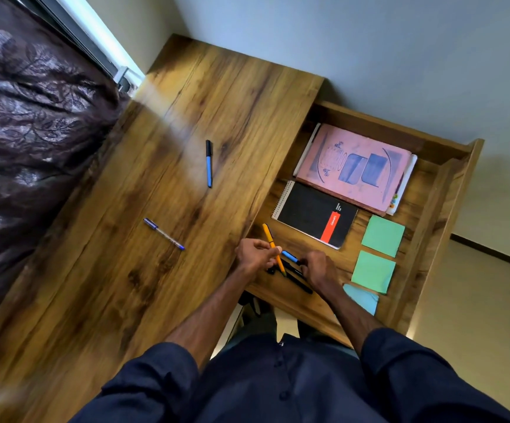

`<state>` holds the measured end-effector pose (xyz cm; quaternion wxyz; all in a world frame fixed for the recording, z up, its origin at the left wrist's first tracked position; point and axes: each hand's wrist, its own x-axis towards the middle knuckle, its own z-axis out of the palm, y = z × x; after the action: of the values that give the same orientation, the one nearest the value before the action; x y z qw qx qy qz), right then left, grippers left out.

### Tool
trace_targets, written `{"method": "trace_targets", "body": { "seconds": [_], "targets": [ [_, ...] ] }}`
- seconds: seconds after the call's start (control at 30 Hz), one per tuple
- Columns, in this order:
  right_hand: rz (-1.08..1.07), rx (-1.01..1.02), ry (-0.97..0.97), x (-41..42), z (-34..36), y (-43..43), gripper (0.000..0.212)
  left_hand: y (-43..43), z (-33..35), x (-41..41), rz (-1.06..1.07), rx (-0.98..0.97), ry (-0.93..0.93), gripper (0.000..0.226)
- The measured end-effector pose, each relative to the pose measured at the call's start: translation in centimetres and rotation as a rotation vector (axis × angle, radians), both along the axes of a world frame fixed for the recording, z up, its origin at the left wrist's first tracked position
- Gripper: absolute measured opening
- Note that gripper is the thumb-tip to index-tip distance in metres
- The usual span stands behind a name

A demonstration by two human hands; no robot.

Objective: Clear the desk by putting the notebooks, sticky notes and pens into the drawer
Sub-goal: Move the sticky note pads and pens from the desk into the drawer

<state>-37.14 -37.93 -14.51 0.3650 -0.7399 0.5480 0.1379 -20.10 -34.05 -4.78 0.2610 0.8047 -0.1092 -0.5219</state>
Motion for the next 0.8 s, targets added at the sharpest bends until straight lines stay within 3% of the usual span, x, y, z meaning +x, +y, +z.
{"method": "trace_targets", "body": {
  "seconds": [0.43, 0.57, 0.67, 0.8],
  "targets": [
    [-0.158, -0.061, -0.089, 0.2, 1.2, 0.5, 0.011, 0.5, -0.5, 0.3, -0.027, -0.024, -0.004, 0.024],
    [-0.392, -0.043, -0.424, 0.7, 3.5, -0.3, 0.011, 0.0, -0.4, 0.3, -0.03, -0.067, 0.05, 0.032],
    [-0.529, 0.317, -0.776, 0.7, 6.6, -1.6, 0.015, -0.7, 0.0, -0.1, -0.009, -0.088, 0.08, 0.027],
    [-0.395, 0.363, -0.787, 0.0, 8.2, -3.0, 0.024, -1.3, 0.4, -0.1, 0.012, -0.135, 0.186, 0.022]
  ]
}}
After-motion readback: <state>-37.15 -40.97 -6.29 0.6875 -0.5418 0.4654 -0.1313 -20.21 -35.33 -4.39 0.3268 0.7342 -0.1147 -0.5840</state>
